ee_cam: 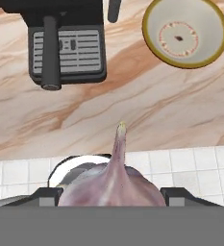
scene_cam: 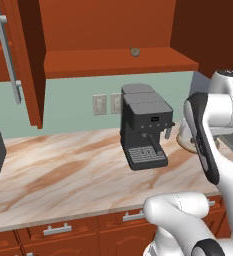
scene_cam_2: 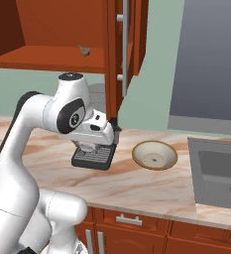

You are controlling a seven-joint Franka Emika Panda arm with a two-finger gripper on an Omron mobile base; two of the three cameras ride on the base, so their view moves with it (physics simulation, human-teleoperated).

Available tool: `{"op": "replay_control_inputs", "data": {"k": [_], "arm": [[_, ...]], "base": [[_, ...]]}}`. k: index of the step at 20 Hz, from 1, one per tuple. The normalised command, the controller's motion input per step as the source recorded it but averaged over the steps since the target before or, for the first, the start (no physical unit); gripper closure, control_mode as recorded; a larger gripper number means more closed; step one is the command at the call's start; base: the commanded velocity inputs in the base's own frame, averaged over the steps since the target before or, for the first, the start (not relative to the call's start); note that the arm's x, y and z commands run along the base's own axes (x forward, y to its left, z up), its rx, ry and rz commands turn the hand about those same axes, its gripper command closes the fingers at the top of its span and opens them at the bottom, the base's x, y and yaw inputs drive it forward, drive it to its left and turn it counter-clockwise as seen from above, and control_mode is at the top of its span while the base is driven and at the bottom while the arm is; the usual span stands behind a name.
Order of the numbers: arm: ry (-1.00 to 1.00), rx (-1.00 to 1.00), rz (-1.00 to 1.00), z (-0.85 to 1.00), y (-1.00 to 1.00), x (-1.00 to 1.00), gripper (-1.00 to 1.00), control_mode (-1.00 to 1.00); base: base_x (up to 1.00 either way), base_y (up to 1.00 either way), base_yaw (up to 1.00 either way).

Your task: Pick the garlics from the cabinet and place them in one bowl. Pick the peach from the sink and place it in the other bowl.

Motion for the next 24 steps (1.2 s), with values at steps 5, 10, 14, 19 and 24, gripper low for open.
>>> {"op": "replay_control_inputs", "data": {"k": [5,10,14,19,24], "arm": [[0.02,-0.02,0.0,-0.58,-0.12,0.15,1.0,-1.0],[0.02,-0.01,0.0,-0.32,-0.28,0.34,1.0,-1.0],[0.0,0.0,0.0,-0.28,-0.31,0.4,1.0,-1.0],[0.0,0.0,0.0,-0.34,-0.27,0.38,1.0,-1.0],[0.0,0.0,0.0,-0.34,-0.29,0.27,1.0,-1.0]], "base": [[0.0,0.0,0.0],[0.0,0.0,0.0],[0.0,0.0,0.0],[0.0,0.0,0.0],[0.0,0.0,0.0]]}}
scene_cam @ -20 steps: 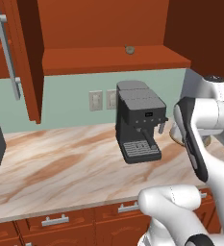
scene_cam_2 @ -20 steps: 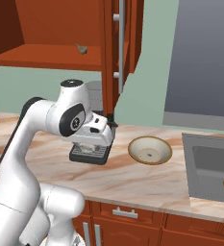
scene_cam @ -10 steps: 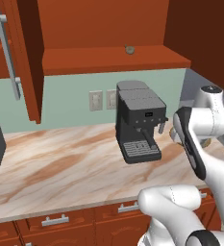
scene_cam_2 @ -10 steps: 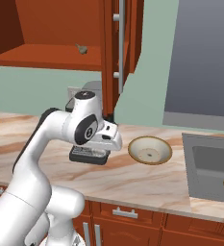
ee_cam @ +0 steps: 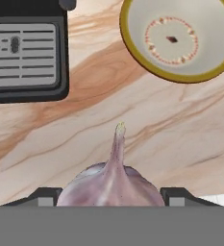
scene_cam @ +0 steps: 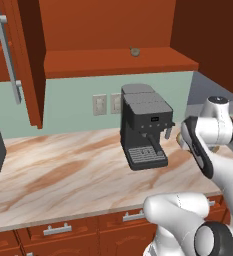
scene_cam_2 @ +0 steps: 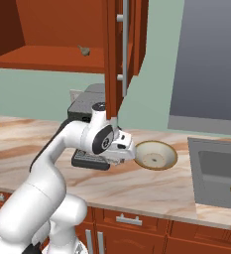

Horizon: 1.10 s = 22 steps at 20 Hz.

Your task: Pick the garlics from the cabinet and place them in one bowl. Pick the peach from the sink and place it in the other bowl.

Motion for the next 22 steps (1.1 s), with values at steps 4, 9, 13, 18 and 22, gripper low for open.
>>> {"op": "replay_control_inputs", "data": {"k": [4,9,13,18,22], "arm": [[0.0,0.0,0.01,-0.33,-0.28,0.1,1.0,-1.0],[0.0,0.0,0.01,-0.27,-0.2,0.06,1.0,-1.0],[0.0,0.0,0.0,-0.25,-0.15,0.0,1.0,-1.0],[0.0,0.0,0.0,-0.2,-0.21,0.12,1.0,-1.0],[0.0,0.0,0.0,-0.18,-0.18,0.21,1.0,-1.0]], "base": [[0.0,0.0,0.0],[0.0,0.0,0.0],[0.0,0.0,0.0],[0.0,0.0,0.0],[0.0,0.0,0.0]]}}
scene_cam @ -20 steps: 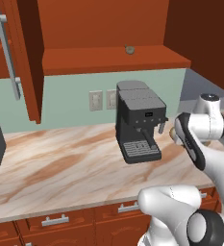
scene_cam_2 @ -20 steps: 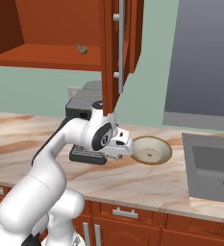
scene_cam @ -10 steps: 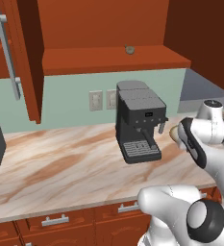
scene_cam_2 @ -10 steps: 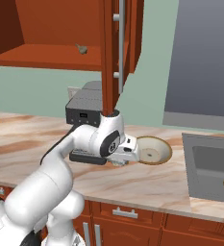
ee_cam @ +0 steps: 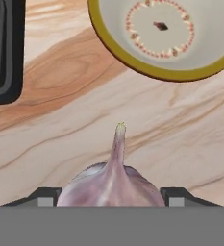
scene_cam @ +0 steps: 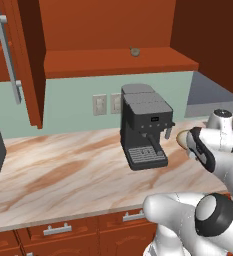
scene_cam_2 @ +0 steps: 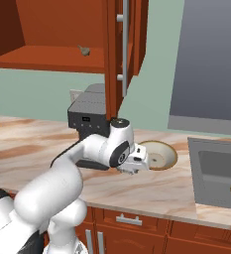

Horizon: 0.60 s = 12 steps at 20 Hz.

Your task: Pick the garlics from the cabinet and place them in one bowl. Pick the peach from the sink and place it in the other bowl.

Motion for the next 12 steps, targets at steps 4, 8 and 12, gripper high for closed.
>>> {"op": "replay_control_inputs", "data": {"k": [4,8,12], "arm": [[0.0,0.0,0.0,-0.08,-0.1,0.19,1.0,-1.0],[0.0,0.0,0.0,0.0,-0.11,0.21,1.0,-1.0],[0.0,0.0,0.0,0.0,-0.18,0.26,1.0,-1.0]], "base": [[0.0,0.0,0.0],[0.0,0.0,0.0],[0.0,0.0,0.0]]}}
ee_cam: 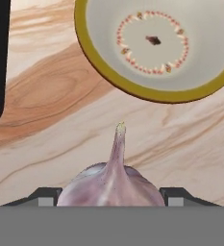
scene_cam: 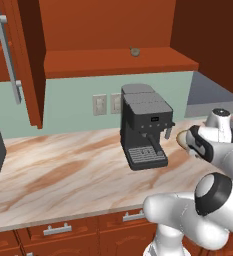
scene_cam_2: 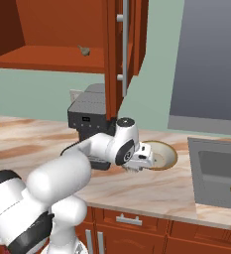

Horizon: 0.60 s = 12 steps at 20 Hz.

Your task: Pick the garlics from the cabinet and place them in one bowl. Pick the peach from the sink and place it in the other bowl.

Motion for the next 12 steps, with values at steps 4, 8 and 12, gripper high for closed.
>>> {"op": "replay_control_inputs", "data": {"k": [4,8,12], "arm": [[0.0,0.0,0.0,0.0,-0.11,0.27,1.0,-1.0],[0.0,0.0,0.0,0.0,-0.08,0.24,1.0,-1.0],[0.0,0.0,0.0,0.0,-0.08,0.17,1.0,-1.0]], "base": [[0.0,0.0,0.0],[0.0,0.0,0.0],[0.0,0.0,0.0]]}}
